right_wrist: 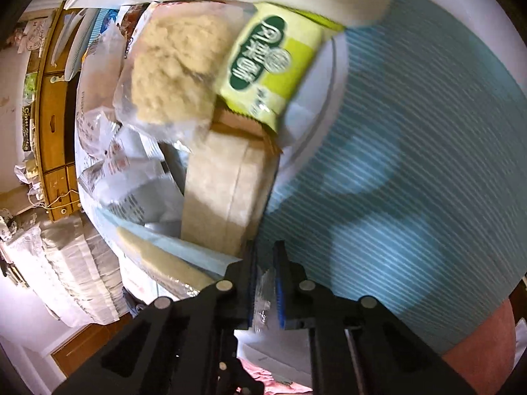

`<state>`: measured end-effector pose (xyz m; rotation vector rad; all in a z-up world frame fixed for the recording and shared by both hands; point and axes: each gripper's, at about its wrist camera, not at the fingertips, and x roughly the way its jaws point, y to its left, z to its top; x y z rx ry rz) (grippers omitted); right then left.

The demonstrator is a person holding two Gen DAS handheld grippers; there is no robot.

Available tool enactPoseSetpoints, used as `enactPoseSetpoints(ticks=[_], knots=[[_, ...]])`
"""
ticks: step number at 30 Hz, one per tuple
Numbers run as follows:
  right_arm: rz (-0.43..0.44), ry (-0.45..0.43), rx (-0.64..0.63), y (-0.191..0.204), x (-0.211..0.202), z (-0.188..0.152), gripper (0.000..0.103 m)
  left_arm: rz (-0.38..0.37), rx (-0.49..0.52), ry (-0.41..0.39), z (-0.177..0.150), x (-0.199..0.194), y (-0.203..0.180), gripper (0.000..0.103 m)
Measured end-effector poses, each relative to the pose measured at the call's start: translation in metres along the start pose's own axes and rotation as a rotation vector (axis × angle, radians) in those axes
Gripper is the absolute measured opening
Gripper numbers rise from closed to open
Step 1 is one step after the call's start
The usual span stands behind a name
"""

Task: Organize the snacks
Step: 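Lift the bread bag with left tool while right tool takes it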

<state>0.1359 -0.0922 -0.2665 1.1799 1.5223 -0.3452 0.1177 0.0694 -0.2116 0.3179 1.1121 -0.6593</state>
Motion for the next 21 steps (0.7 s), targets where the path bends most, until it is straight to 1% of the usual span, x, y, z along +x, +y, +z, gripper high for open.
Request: enactPoseSetpoints(ticks=[1, 2, 3, 6, 9, 13, 14, 15, 16, 18, 19, 20, 21], knots=[[0.010, -0.003, -0.001, -0.001, -0.001, -0.003, 0.009, -0.015, -0.012, 0.006, -0.002, -0.002, 0.001, 0.011], [0.016, -0.006, -0.008, -0.003, -0.001, -0.007, 0.009, -0.029, -0.030, 0.017, -0.004, -0.004, 0.002, 0.009], [0.031, -0.008, 0.003, -0.007, -0.005, -0.009, 0.009, -0.036, -0.040, 0.023, -0.008, -0.007, 0.001, 0.008], [0.042, -0.003, -0.027, -0.014, -0.010, -0.017, 0.009, -0.050, -0.096, 0.039, -0.014, -0.013, 0.005, 0.008], [0.048, 0.007, -0.049, -0.016, -0.013, -0.024, 0.009, -0.094, -0.208, 0.058, -0.017, -0.018, 0.018, 0.009], [0.043, 0.006, -0.076, -0.007, -0.012, -0.033, 0.009, -0.168, -0.424, 0.058, -0.023, -0.031, 0.047, 0.026], [0.043, 0.002, -0.088, -0.006, -0.013, -0.035, 0.009, -0.182, -0.461, 0.057, -0.024, -0.033, 0.052, 0.029], [0.045, 0.002, -0.097, -0.007, -0.015, -0.035, 0.009, -0.196, -0.502, 0.054, -0.025, -0.036, 0.058, 0.030], [0.050, 0.002, -0.105, -0.021, -0.024, -0.034, 0.009, -0.203, -0.538, 0.051, -0.027, -0.038, 0.064, 0.031], [0.063, -0.001, -0.113, -0.021, -0.025, -0.034, 0.009, -0.186, -0.577, 0.060, -0.027, -0.038, 0.072, 0.040], [0.070, -0.003, -0.115, -0.021, -0.025, -0.032, 0.008, -0.175, -0.586, 0.063, -0.027, -0.038, 0.074, 0.049], [0.080, -0.010, -0.117, -0.021, -0.027, -0.032, 0.008, -0.165, -0.592, 0.062, -0.027, -0.038, 0.076, 0.052], [0.085, -0.013, -0.129, -0.021, -0.030, -0.031, 0.008, -0.153, -0.596, 0.063, -0.027, -0.038, 0.077, 0.052]])
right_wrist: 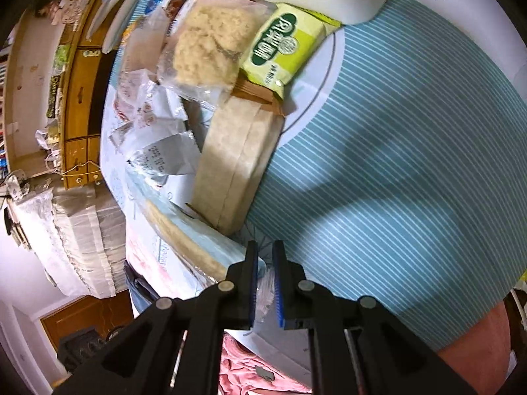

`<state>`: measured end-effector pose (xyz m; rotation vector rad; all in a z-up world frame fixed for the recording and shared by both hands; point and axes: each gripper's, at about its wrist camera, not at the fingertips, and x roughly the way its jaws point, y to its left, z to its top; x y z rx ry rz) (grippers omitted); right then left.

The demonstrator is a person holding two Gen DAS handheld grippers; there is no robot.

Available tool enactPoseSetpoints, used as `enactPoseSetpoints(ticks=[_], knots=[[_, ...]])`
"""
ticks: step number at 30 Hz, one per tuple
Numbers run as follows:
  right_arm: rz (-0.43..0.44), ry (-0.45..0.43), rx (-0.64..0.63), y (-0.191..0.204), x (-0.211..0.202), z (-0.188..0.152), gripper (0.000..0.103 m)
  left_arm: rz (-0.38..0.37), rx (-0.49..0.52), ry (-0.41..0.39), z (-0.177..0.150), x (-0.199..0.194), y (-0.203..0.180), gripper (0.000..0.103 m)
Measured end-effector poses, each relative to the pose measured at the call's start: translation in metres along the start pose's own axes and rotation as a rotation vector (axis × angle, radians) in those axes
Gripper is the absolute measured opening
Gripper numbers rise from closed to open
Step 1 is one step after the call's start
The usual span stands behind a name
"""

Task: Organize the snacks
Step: 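Lift the bread bag with left tool while right tool takes it, then carry the bread bag into the tray with right tool while left grasps brown paper bag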

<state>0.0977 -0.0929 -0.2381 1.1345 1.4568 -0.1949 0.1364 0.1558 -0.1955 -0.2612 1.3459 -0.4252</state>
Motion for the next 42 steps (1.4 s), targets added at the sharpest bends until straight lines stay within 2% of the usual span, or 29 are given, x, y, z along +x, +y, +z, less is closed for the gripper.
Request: enactPoseSetpoints(ticks=[8, 13, 16, 26, 33, 36, 42], knots=[[0.074, -0.080, -0.150, 0.016, -0.042, -0.003, 0.007, 0.021, -0.010, -0.005, 0.007, -0.004, -0.009, 0.057], [0.123, -0.116, -0.168, 0.016, -0.066, -0.001, 0.007, 0.036, 0.008, -0.007, 0.013, -0.003, -0.025, 0.059], [0.144, -0.126, -0.186, 0.013, -0.082, 0.001, 0.006, 0.049, 0.019, -0.003, 0.014, -0.002, -0.033, 0.066], [0.197, -0.150, -0.288, 0.008, -0.133, 0.010, 0.006, 0.106, 0.043, 0.014, 0.026, 0.016, -0.062, 0.076], [0.222, -0.157, -0.319, -0.005, -0.168, 0.024, 0.005, 0.169, 0.134, 0.039, 0.037, 0.041, -0.094, 0.082], [0.234, -0.168, -0.318, -0.014, -0.183, 0.030, 0.005, 0.198, 0.197, 0.056, 0.040, 0.055, -0.107, 0.087], [0.242, -0.206, -0.302, -0.034, -0.214, 0.043, 0.005, 0.242, 0.350, 0.117, 0.043, 0.089, -0.132, 0.087]])
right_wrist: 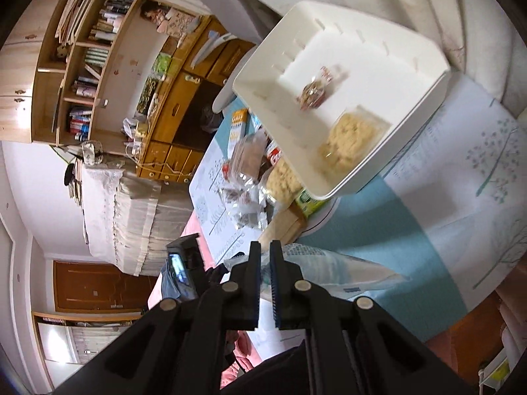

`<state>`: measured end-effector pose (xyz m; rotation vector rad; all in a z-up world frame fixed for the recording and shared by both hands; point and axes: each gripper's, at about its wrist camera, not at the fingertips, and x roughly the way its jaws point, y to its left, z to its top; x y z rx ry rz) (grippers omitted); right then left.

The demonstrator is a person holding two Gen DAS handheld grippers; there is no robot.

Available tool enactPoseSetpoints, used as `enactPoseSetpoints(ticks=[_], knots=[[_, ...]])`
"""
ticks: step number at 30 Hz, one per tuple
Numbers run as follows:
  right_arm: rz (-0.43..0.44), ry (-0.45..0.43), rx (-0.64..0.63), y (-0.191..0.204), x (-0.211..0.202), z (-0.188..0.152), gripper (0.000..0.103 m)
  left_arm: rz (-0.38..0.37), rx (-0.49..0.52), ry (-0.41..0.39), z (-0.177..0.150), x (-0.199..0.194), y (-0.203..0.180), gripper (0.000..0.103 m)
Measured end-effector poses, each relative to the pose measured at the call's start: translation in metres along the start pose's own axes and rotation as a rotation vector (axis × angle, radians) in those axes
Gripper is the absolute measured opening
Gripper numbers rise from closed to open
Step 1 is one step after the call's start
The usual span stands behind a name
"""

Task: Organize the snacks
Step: 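Carry the bread bag into the tray with right tool while left grasps brown paper bag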

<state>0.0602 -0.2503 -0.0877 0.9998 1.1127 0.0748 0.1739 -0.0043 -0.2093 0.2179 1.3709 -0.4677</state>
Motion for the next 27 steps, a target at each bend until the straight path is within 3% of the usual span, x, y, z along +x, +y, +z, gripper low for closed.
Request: enactPoseSetpoints(ticks=[10, 19, 22, 24, 27], knots=[[0.004, -0.081, 0.001, -0.017, -0.043, 0.016, 0.005, 0.065, 0.120, 0.056, 0.018, 0.031, -0.018, 0.091], [0.041, -0.113, -0.008, -0.015, -0.063, 0.033, 0.005, 0.080, 0.088, 0.045, 0.028, 0.055, -0.026, 0.094], [0.061, -0.110, -0.008, -0.015, -0.066, 0.038, 0.005, 0.076, 0.092, 0.016, 0.028, 0.054, -0.027, 0.084], [0.065, -0.109, -0.015, -0.013, -0.068, 0.042, 0.005, 0.078, 0.099, 0.000, 0.024, 0.048, -0.030, 0.068], [0.080, -0.111, -0.021, -0.011, -0.070, 0.047, 0.005, 0.086, 0.070, 0.012, 0.014, 0.044, -0.036, 0.065]])
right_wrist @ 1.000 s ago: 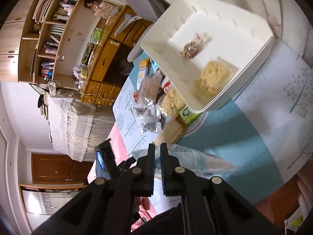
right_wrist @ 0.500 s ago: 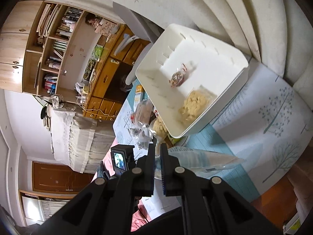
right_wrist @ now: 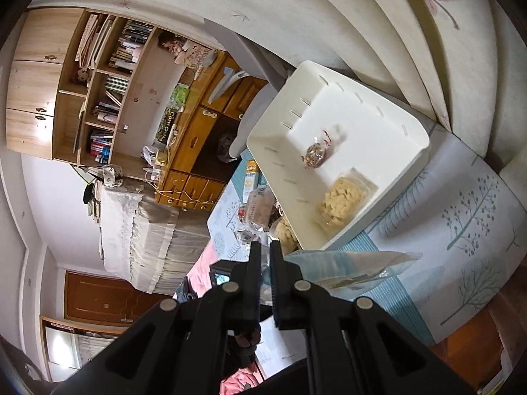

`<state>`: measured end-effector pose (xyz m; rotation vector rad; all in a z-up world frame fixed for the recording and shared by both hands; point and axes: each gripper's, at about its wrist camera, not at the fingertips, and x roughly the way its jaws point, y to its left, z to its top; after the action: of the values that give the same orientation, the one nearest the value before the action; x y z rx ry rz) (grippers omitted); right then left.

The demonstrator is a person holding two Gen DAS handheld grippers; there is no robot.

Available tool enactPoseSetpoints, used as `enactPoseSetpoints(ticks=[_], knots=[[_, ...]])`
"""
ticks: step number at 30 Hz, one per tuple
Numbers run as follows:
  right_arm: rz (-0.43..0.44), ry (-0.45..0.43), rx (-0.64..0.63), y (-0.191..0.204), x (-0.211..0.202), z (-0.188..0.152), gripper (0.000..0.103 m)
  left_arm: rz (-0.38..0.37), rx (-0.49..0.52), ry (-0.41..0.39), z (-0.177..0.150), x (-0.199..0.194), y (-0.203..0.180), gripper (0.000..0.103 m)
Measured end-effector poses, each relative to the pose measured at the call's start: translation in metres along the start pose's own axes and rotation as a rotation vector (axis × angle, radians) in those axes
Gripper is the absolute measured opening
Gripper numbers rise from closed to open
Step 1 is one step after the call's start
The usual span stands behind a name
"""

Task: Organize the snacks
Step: 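Carry the bread bag into the tray with right tool while left grasps brown paper bag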

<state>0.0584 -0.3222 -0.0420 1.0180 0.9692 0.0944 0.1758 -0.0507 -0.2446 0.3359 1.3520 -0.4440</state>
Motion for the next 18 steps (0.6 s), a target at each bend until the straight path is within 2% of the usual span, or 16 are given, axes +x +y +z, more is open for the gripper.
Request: enactPoseSetpoints(ticks=[6, 11, 14, 15, 16, 17, 18], knots=[[0.032, 0.008, -0.013, 0.005, 0.001, 0.015, 0.005, -0.011, -0.076, 0.006, -0.019, -0.012, -0.006, 0.061], [0.063, 0.010, -0.036, 0.012, 0.002, 0.029, 0.005, -0.050, -0.158, -0.047, -0.030, -0.047, -0.012, 0.056], [0.083, 0.002, -0.060, 0.019, 0.002, 0.039, 0.005, -0.090, -0.218, -0.106, -0.030, -0.076, -0.012, 0.054], [0.089, -0.002, -0.070, 0.022, 0.002, 0.043, 0.005, -0.096, -0.227, -0.119, -0.029, -0.082, -0.012, 0.050], [0.094, -0.004, -0.079, 0.024, 0.002, 0.047, 0.005, -0.116, -0.243, -0.147, -0.028, -0.093, -0.012, 0.029], [0.100, -0.009, -0.092, 0.027, 0.002, 0.051, 0.005, -0.138, -0.265, -0.160, -0.026, -0.101, -0.012, 0.003], [0.103, -0.015, -0.107, 0.030, 0.002, 0.056, 0.005, -0.148, -0.279, -0.165, -0.022, -0.104, -0.010, 0.004]])
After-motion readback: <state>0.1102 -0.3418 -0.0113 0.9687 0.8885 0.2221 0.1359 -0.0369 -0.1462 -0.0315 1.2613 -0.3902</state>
